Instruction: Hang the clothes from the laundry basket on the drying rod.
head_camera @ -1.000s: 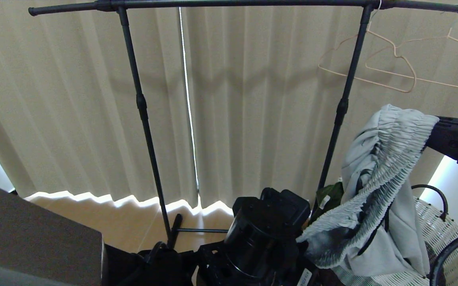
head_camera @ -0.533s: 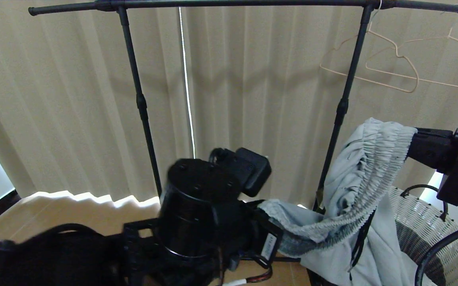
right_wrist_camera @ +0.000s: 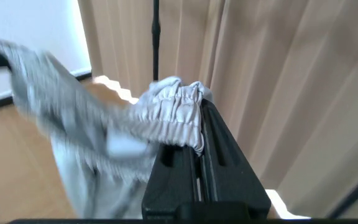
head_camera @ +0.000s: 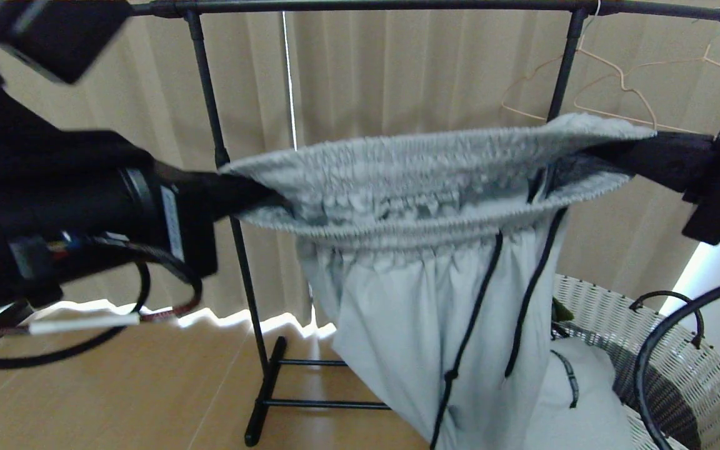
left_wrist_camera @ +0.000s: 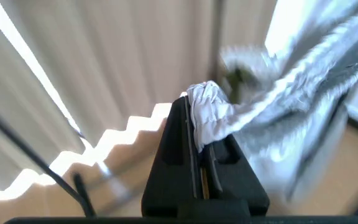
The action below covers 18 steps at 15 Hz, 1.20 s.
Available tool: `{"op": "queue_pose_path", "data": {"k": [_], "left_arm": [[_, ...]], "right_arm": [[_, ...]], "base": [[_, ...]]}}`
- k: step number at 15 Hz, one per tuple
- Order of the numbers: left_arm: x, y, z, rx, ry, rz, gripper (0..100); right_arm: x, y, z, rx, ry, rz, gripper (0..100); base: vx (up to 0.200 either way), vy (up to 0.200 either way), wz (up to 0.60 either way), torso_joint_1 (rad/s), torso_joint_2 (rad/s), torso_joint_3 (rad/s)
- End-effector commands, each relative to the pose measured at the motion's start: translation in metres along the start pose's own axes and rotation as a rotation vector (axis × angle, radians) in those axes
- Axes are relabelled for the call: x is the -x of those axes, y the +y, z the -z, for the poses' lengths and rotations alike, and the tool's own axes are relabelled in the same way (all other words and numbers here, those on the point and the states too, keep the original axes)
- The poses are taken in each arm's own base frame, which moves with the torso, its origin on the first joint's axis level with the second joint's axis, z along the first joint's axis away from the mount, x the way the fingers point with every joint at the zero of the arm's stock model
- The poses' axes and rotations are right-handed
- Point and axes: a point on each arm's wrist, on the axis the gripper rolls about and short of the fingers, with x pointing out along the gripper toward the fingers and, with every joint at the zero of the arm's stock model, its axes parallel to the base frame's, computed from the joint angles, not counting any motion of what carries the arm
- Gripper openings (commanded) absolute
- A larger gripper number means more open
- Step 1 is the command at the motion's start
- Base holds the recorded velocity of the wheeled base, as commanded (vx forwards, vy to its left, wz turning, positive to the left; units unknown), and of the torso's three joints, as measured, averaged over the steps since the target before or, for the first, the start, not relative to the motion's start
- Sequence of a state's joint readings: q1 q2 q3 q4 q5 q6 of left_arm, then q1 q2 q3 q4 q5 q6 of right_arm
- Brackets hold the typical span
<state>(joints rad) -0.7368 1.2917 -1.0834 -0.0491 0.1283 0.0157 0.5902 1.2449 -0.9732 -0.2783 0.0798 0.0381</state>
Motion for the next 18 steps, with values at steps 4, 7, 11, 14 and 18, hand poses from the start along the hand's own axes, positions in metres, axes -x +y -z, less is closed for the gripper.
{"op": "queue_pose_path", "data": {"k": [4, 7, 11, 14, 18], "left_arm": [[-0.023, 0.031, -0.028, -0.001, -0.055, -0.124, 0], [-0.040, 0.030, -0.020, -0.084, -0.016, -0.124, 0], [-0.066, 0.026, -0.018, -0.091, -0.036, -0.107, 0], [-0.086, 0.020, -0.021, -0.090, -0.068, -0.088, 0], [-0.088, 0.020, -0.022, -0.090, -0.071, -0.090, 0]], "right_arm": [[-0.050, -0.026, -0.008, 0.000, 0.003, 0.093, 0], [-0.061, -0.040, -0.003, 0.005, -0.023, 0.143, 0], [-0.058, -0.044, 0.002, 0.002, -0.012, 0.162, 0], [-0.045, -0.046, 0.005, 0.001, -0.005, 0.194, 0], [-0.035, -0.044, 0.002, 0.005, -0.024, 0.197, 0]], "base": [[0.000, 0.000, 0.00, 0.000, 0.00, 0.000], [0.000, 0.000, 0.00, 0.000, 0.00, 0.000], [0.000, 0.000, 0.00, 0.000, 0.00, 0.000], [0.000, 0.000, 0.00, 0.000, 0.00, 0.000], [0.000, 0.000, 0.00, 0.000, 0.00, 0.000]]}}
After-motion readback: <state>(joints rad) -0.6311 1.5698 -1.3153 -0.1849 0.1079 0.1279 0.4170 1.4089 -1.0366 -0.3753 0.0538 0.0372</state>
